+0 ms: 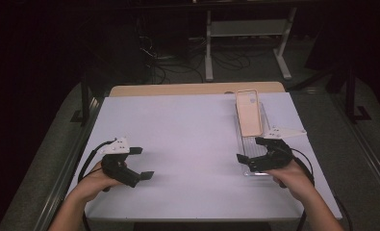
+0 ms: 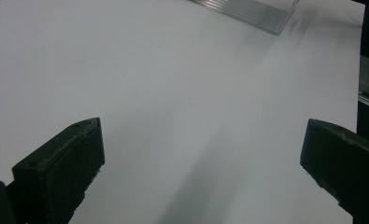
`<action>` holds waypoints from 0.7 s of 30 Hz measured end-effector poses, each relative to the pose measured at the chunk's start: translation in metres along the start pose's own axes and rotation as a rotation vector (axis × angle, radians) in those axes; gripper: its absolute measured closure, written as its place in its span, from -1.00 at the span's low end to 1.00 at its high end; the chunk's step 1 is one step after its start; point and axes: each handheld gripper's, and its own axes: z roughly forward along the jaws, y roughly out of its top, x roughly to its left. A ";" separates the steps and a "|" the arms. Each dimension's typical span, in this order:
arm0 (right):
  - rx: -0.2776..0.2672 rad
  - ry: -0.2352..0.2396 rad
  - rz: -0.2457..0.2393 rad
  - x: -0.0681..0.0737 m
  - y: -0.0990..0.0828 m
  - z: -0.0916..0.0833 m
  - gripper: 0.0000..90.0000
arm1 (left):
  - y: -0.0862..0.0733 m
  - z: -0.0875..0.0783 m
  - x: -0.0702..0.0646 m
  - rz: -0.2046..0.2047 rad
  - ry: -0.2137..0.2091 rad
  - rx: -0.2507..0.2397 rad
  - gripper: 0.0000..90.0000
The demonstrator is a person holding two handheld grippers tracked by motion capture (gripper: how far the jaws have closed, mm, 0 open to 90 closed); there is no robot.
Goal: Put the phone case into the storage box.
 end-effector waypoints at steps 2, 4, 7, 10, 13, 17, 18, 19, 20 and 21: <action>-0.004 0.006 -0.006 0.003 -0.003 -0.003 -0.96 | 0.000 0.000 0.000 -0.005 -0.004 -0.003 -1.00; -0.004 0.017 -0.017 0.005 -0.007 -0.005 -0.96 | 0.001 0.000 0.000 -0.003 -0.004 -0.002 -1.00; 0.003 0.024 -0.021 0.008 -0.012 -0.005 -0.96 | 0.001 0.000 -0.001 -0.005 -0.005 0.002 -1.00; 0.014 0.026 -0.027 0.008 -0.017 -0.003 -0.96 | 0.001 0.000 -0.002 -0.006 -0.008 0.001 -1.00; 0.026 0.023 -0.033 0.009 -0.020 -0.002 -0.94 | 0.001 0.000 -0.001 -0.006 -0.008 0.001 -1.00; 0.027 0.019 -0.032 0.009 -0.020 -0.002 -0.94 | 0.001 0.001 -0.002 0.000 -0.010 0.002 -1.00; 0.025 0.019 -0.034 0.009 -0.020 -0.002 -0.93 | 0.001 0.001 -0.002 0.000 -0.011 0.003 -1.00; 0.025 0.020 -0.032 0.009 -0.020 -0.002 -0.93 | 0.001 0.001 -0.002 -0.001 -0.011 0.003 -1.00; 0.027 0.019 -0.033 0.010 -0.020 -0.002 -0.93 | 0.001 0.001 -0.002 -0.001 -0.011 0.003 -1.00; 0.028 0.019 -0.034 0.010 -0.020 -0.002 -0.93 | 0.001 0.001 -0.002 -0.001 -0.011 0.003 -1.00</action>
